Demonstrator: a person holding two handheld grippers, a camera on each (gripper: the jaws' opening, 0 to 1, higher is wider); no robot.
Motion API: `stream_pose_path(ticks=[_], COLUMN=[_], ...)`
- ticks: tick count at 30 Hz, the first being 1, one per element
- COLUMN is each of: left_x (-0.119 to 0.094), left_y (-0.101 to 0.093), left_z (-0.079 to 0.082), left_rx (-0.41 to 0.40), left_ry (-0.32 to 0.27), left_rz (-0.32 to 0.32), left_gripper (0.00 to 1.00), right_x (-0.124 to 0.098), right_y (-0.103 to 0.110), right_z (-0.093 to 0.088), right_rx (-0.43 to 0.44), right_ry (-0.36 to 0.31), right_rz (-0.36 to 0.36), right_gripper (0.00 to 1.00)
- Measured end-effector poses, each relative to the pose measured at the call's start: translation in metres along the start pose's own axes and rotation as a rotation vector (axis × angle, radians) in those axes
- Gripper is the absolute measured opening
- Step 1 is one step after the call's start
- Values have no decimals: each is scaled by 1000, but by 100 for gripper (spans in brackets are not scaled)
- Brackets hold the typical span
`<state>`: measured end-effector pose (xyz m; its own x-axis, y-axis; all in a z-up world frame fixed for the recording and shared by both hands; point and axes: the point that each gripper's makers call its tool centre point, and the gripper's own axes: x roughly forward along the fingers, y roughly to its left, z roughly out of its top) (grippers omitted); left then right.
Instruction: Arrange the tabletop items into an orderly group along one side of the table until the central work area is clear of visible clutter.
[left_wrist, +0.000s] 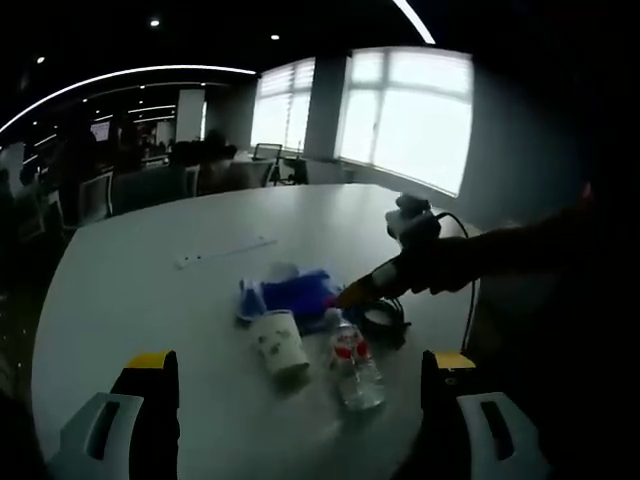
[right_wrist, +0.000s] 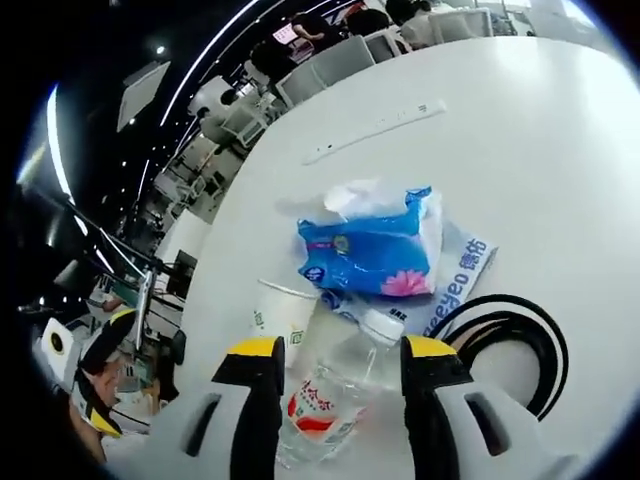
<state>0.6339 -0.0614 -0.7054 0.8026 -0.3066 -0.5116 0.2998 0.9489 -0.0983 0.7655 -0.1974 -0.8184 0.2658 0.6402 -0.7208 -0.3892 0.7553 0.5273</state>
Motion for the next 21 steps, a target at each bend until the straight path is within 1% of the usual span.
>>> stream_pose_path(ticks=[1, 2, 3, 5, 7, 8, 10, 11, 12, 16, 19, 20, 21], left_x=[0, -1, -1, -2, -3, -3, -3, -3, -3, -4, -5, -5, -5], left_y=[-2, -4, -5, -8, -9, -10, -11, -13, -13, -13, -12, -12, -12], left_z=[0, 0, 0, -1, -3, -4, -6, -7, -8, -10, -11, -12, -12], left_rx=[1, 2, 1, 2, 2, -1, -5, -6, -5, -7, -12, -11, -9], left_ry=[1, 3, 4, 9, 11, 12, 14, 19, 23, 27, 22, 22, 23], left_rz=[0, 1, 1, 1, 2, 3, 0, -2, -3, -3, -6, -7, -7], left_gripper=[100, 100, 100, 100, 100, 100, 100, 100, 100, 100, 100, 100, 100], right_x=[1, 3, 5, 5, 5, 6, 9, 10, 13, 22, 27, 28, 30], right_y=[0, -1, -2, -6, -7, -7, -10, -14, -11, -12, -15, -17, -16], right_z=[1, 0, 0, -1, 2, 2, 2, -1, -1, -1, -6, -8, -8], right_rx=[8, 39, 51, 79, 84, 91, 89, 86, 89, 115, 107, 131, 144], right_ry=[-1, 9, 13, 35, 27, 36, 53, 77, 83, 87, 102, 102, 99], right_rz=[-2, -11, -17, -58, -69, -82, -121, -160, -151, -186, -222, -236, -236], right_gripper=[42, 42, 42, 40, 37, 37, 37, 37, 37, 34, 31, 31, 30])
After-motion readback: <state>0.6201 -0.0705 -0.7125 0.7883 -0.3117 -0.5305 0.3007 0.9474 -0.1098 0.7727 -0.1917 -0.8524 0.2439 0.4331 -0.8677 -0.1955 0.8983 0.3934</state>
